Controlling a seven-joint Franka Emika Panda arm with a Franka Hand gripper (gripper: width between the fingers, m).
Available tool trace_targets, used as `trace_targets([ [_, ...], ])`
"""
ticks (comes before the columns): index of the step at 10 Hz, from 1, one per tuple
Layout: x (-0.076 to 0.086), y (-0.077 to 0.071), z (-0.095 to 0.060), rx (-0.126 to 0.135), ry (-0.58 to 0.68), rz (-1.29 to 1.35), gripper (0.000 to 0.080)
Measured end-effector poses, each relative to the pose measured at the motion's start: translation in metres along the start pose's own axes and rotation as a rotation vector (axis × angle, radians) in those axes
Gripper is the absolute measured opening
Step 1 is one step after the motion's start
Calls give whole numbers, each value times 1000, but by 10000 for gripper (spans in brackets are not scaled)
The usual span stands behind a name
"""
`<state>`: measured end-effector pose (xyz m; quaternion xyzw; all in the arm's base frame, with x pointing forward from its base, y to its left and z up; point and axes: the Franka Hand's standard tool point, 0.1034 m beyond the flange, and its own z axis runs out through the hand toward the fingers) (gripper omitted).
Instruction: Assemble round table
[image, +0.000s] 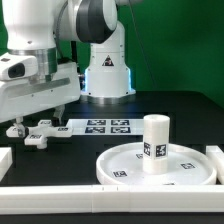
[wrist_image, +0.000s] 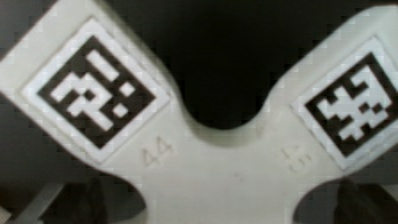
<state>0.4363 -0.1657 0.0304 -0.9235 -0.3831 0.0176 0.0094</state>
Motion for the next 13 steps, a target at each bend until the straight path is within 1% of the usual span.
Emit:
trace_targets([
  [5,-3,-2,5,9,-6,2,649],
  [6,-3,-2,5,9,-6,2,510],
  [7,-3,-2,5,8,-6,2,445],
  [11,-2,-2,4,8,-5,2,445],
  [12,-1,-1,1,7,-3,2,445],
  [13,3,-4,-4,15,-1,12,445],
])
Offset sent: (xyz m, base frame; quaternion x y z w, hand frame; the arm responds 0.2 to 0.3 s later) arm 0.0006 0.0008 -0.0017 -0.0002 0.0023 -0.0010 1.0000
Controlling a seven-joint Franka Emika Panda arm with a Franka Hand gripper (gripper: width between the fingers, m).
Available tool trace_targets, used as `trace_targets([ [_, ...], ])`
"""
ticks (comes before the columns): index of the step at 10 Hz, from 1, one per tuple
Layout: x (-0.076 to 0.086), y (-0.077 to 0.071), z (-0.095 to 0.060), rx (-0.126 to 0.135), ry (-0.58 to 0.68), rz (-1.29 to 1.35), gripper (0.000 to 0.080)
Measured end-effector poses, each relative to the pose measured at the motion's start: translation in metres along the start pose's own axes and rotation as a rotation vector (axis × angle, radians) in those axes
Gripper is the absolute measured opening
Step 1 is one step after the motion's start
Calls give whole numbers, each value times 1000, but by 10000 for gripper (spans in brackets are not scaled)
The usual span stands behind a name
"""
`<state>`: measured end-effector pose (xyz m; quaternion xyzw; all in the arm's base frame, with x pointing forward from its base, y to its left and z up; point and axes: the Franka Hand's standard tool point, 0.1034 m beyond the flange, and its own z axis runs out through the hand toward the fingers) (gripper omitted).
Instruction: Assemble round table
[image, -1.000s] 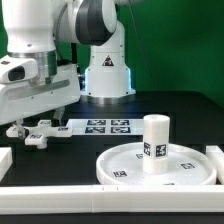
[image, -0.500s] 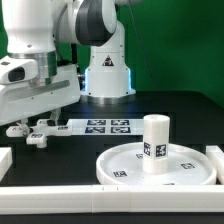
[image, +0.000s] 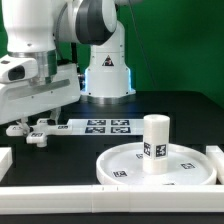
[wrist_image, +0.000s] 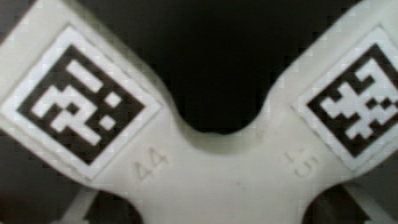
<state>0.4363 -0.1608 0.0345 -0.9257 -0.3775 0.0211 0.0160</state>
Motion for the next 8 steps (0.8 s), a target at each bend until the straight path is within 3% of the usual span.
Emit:
trace_targets([
  [1,7,-5,-6,9,1,19,445],
  [3,35,-21,-28,-2,22,73,445],
  [4,49,-33,-37,17,19,132,445],
  [5,73,-46,-50,33,11,171,446],
  [6,97,-52,-60,31,17,199,446],
  [8,144,-55,-76,38,19,253,446],
])
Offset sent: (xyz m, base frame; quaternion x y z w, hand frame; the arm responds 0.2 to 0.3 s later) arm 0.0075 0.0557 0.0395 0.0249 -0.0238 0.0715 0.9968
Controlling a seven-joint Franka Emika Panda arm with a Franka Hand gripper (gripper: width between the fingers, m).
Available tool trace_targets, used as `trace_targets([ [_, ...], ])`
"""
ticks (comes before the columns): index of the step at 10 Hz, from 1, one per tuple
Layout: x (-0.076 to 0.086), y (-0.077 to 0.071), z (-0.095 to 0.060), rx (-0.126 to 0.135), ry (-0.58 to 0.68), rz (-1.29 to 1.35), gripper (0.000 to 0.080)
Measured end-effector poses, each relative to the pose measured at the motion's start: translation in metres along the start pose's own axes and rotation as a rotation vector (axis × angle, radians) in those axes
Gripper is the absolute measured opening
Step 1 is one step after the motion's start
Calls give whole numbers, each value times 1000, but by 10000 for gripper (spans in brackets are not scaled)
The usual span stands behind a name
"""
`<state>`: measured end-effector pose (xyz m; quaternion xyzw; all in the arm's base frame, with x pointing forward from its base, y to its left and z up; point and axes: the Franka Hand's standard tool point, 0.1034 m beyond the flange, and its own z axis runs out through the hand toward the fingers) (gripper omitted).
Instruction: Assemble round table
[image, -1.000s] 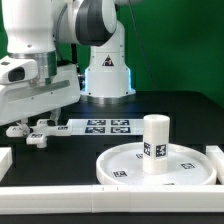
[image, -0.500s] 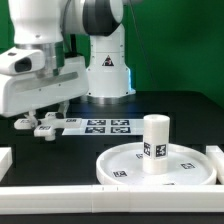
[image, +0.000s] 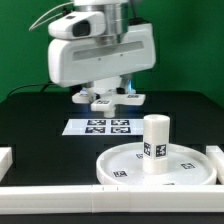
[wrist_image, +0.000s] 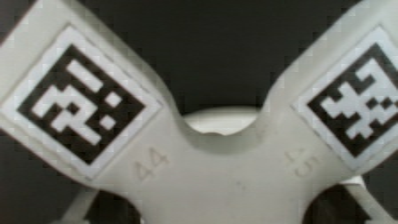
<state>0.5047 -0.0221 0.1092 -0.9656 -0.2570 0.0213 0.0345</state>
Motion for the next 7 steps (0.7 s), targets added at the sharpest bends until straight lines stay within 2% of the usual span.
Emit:
trace_targets([
  [1,20,-5,-4,-8,11,9,446],
  [2,21,2,2,-23,42,-72,446],
  [3,-10,19,19,-31,71,-89,446],
  [4,-19,20,20,-22,40,-35,446],
  [6,-13,19,17,-27,47,-45,446],
  [7,-3,17,7,-33,46,-51,446],
])
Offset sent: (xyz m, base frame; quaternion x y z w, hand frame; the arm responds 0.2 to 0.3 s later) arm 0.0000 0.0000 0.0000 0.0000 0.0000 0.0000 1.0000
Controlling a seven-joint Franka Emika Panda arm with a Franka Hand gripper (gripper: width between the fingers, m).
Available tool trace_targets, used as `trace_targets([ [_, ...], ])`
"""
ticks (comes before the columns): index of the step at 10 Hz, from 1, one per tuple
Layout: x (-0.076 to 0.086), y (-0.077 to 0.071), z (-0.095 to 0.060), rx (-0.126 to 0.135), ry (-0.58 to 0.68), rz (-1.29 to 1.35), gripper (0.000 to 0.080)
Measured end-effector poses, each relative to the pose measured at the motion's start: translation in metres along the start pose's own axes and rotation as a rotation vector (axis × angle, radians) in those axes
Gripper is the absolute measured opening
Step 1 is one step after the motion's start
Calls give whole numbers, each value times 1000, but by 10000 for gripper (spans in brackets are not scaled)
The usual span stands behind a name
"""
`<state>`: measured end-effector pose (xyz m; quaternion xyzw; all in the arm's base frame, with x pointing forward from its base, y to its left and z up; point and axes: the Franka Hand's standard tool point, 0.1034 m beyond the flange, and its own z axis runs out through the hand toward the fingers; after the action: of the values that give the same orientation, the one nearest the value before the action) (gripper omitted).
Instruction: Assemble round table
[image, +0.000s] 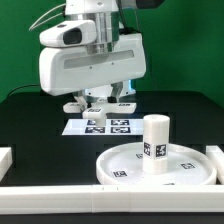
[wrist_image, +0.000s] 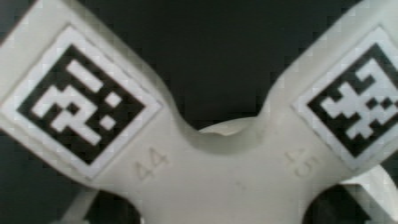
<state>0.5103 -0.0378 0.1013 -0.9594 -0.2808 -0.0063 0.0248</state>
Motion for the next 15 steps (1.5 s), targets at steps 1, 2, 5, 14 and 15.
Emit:
trace_targets([
  [1,18,-4,-11,-12,8,8,446],
  [2,37,-14,-20,-10,2,26,446],
  [5,66,-37,-34,-37,9,51,446],
  [14,104,-48,-21,-23,-8,44,448],
  [15,104,-49,-21,-23,-8,44,448],
])
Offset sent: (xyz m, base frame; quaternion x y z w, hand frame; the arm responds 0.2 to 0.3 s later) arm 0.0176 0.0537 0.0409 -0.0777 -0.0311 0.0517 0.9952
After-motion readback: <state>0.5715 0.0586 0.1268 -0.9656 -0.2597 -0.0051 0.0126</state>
